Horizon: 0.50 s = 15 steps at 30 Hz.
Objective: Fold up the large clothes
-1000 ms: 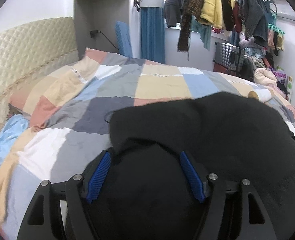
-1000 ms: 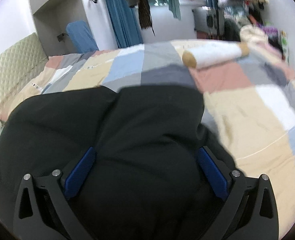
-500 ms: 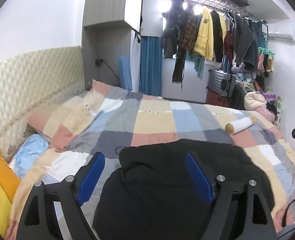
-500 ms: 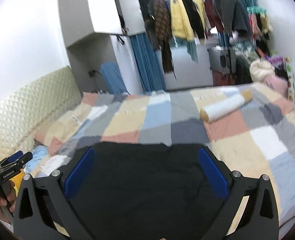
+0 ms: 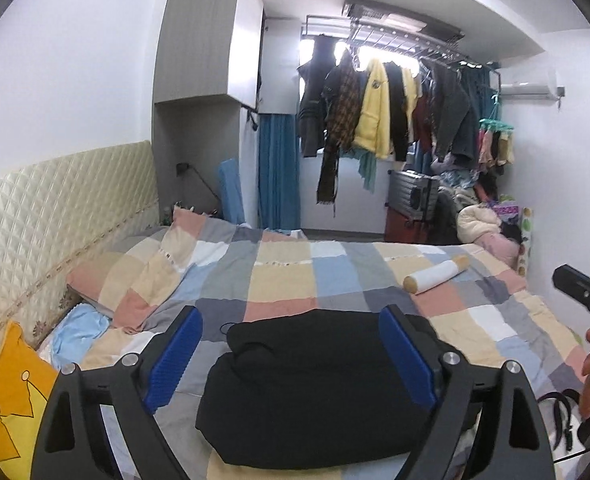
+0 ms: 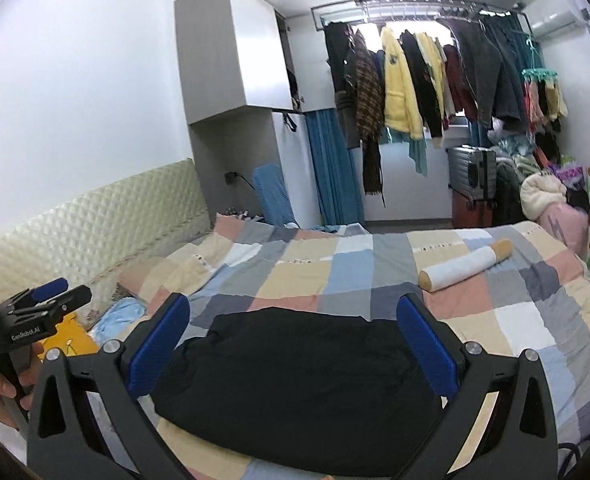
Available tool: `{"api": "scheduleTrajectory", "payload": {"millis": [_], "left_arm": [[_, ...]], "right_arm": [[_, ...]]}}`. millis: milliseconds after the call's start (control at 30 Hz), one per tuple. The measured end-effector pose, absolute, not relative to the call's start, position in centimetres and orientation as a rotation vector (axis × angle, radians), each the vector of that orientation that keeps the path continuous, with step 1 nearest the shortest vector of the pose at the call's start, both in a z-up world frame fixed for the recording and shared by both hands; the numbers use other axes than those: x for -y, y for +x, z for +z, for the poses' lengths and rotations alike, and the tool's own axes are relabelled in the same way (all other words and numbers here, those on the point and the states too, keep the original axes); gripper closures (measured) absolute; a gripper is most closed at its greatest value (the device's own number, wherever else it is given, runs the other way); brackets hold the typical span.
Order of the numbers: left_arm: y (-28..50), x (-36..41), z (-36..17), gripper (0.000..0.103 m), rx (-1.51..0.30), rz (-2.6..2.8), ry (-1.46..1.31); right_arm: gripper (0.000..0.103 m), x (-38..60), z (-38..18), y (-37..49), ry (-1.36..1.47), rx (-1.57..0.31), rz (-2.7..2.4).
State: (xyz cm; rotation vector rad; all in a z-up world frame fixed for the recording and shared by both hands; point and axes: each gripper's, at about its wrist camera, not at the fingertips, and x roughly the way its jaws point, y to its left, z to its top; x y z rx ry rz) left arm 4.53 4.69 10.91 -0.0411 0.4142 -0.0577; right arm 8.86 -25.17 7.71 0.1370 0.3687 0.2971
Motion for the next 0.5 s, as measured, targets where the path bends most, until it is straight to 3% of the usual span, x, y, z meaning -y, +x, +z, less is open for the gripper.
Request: {"api": "scheduleTrajectory", "payload": {"millis": [500], "left_arm": [[-2.5,-4.5,10.6,0.013,-0.423,-0.062,-0.045]], "right_arm": [[0.000,23.0,7.6,2.2,0.094,-0.334,0.373]]}}
